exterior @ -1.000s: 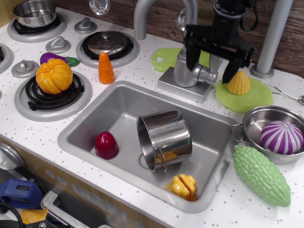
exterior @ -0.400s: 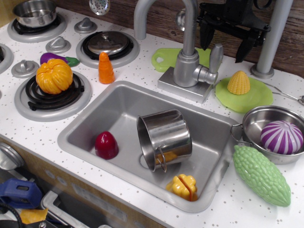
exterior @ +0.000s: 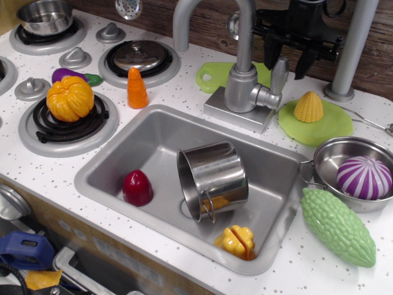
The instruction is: Turn lever vertical to front
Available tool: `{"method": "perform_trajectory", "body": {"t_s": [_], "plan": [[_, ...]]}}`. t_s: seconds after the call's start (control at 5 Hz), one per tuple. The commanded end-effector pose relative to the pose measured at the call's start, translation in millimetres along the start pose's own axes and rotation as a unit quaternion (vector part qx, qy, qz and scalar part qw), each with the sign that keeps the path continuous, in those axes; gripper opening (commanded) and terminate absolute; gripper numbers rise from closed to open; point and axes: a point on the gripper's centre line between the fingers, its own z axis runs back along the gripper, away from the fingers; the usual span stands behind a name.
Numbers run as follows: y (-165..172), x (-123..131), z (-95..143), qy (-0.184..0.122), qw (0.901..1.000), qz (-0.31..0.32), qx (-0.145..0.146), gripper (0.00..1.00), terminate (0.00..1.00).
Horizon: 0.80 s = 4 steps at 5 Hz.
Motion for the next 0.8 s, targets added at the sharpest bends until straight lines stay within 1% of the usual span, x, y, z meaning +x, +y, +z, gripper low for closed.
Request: {"method": "perform_trajectory", "body": {"t_s": [0.0,0.2,0.4,0.6], "plan": [[-1.5,2.7,19.1,-0.021,0.9996,0.017,0.000,0.00,0.00],[-11.5,-14.3,27.8,0.032,0.9984,0.047,-0.002,0.00,0.00],[-18.9,-31.1,29.2,0.039,0.9974,0.061,0.006,0.00,0.00],[-17.5,-39.9,23.2,0.032,0.9977,0.060,-0.009,0.00,0.00]]}}
